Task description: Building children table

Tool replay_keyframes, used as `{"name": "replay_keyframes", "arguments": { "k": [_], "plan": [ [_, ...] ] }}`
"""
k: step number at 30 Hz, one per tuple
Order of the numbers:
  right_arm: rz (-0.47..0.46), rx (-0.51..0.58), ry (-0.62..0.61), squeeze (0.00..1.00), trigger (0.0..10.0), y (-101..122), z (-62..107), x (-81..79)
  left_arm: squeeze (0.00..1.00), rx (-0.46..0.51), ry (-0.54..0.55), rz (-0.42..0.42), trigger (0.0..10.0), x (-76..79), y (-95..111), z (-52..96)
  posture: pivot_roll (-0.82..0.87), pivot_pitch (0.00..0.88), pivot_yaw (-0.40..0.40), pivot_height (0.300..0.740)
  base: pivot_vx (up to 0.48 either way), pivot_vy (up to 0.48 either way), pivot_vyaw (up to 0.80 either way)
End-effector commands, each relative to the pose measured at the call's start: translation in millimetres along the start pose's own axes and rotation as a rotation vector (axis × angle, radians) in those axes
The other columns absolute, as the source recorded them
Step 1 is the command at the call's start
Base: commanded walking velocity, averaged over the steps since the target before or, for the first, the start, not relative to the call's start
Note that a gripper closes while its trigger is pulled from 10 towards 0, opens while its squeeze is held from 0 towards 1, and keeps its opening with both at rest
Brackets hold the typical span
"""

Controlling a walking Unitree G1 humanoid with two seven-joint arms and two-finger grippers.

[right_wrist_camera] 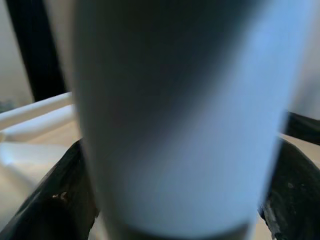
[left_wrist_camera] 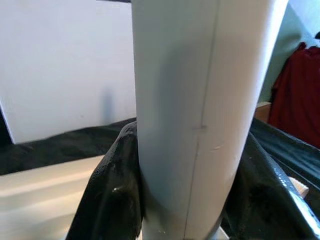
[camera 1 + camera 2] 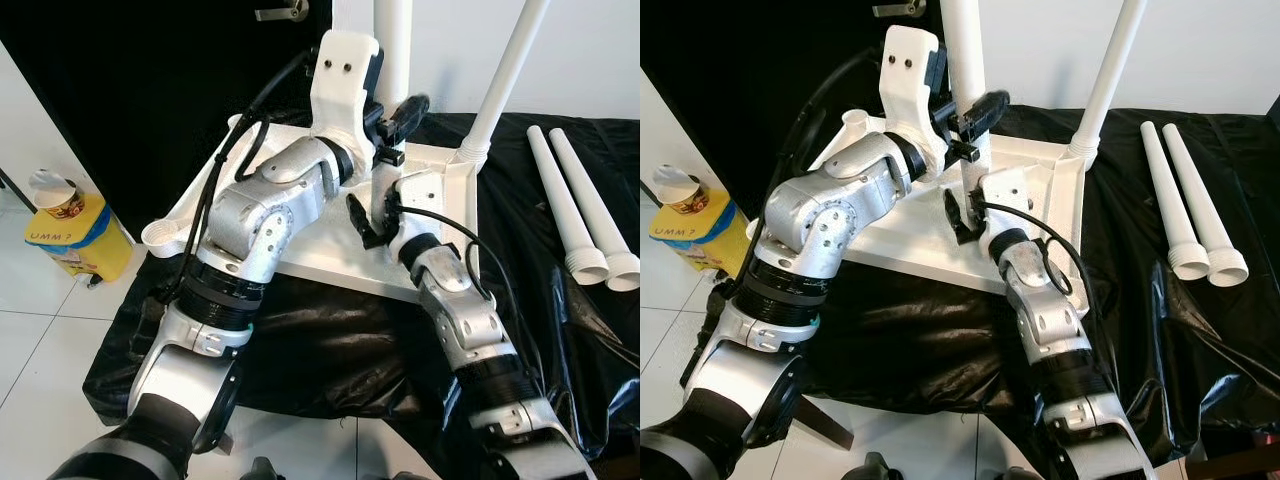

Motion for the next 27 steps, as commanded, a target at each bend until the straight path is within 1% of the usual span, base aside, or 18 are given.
{"name": "replay_keyframes", "arguments": {
  "k": [1, 3, 8, 9, 10, 12, 13, 16, 17, 27],
  "plan": [
    [0.01, -0.003, 0.002, 0.0, 10.0, -1, -3.0, -5.7, 0.0, 0.013, -0.038, -0.02, 10.0, 12.8, 5, -5.8, 0.03, 0.0, -0.013, 0.74, 0.0, 0.0, 0.0],
    [0.018, -0.002, 0.001, 0.0, 10.0, 0, -4.6, -9.7, 0.0, 0.018, -0.037, -0.014, 10.0, 14.9, 7, -8.0, 0.03, 0.0, -0.014, 0.74, 0.0, 0.0, 0.0],
    [0.025, -0.007, 0.005, 0.0, 10.0, -2, -5.5, -13.8, 0.0, 0.021, -0.031, -0.013, 10.0, 15.5, 7, -9.7, 0.03, 0.0, -0.013, 0.74, 0.0, 0.0, 0.0],
    [0.025, -0.01, 0.008, 0.0, 9.6, -3, -5.2, -14.8, 0.0, 0.024, -0.032, -0.011, 10.0, 16.2, 8, -10.2, 0.03, 0.0, -0.014, 0.74, 0.0, 0.0, 0.0],
    [0.025, -0.012, 0.008, 0.0, 4.9, -4, -5.4, -15.6, 0.0, 0.027, -0.035, -0.009, 10.0, 17.3, 9, -10.9, 0.03, 0.0, -0.014, 0.74, 0.0, 0.0, 0.0],
    [0.025, -0.013, 0.007, 0.0, 4.9, -5, -5.5, -16.1, 0.0, 0.029, -0.036, -0.008, 10.0, 18.0, 9, -11.5, 0.03, 0.0, -0.014, 0.74, 0.0, 0.0, 0.0],
    [0.022, -0.013, 0.004, 0.0, 2.3, -5, -5.6, -16.2, 0.0, 0.03, -0.039, -0.009, 10.0, 19.3, 9, -12.1, 0.03, 0.0, -0.015, 0.74, 0.0, 0.0, 0.0],
    [0.021, -0.012, 0.001, 0.0, 2.3, -5, -5.8, -16.1, 0.0, 0.031, -0.04, -0.011, 10.0, 20.1, 9, -12.6, 0.03, 0.0, -0.015, 0.74, 0.0, 0.0, 0.0],
    [0.019, -0.011, -0.008, 0.0, 0.0, -5, -5.8, -14.2, 0.0, 0.033, -0.043, -0.012, 10.0, 21.7, 10, -13.3, 0.03, 0.0, -0.015, 0.74, 0.0, 0.0, 0.0],
    [0.02, -0.018, -0.037, 0.0, 0.0, -7, -5.4, -7.7, 0.0, 0.041, -0.04, -0.033, 10.0, 24.9, 11, -16.4, 0.03, 0.02, -0.018, 0.74, 0.0, 0.0, 0.0]
  ]
}}
Point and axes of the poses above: a point about 5 cm out from each wrist's last joint towards the gripper, its own z axis pointing back from the gripper into the wrist, its own y axis along the axis of the wrist's last joint, x = y × z, the point moved 6 cm from there along -z, pointing out of the wrist towards the gripper, and after that the axes turned 2 degrees about -z, right-handed, at the moved point
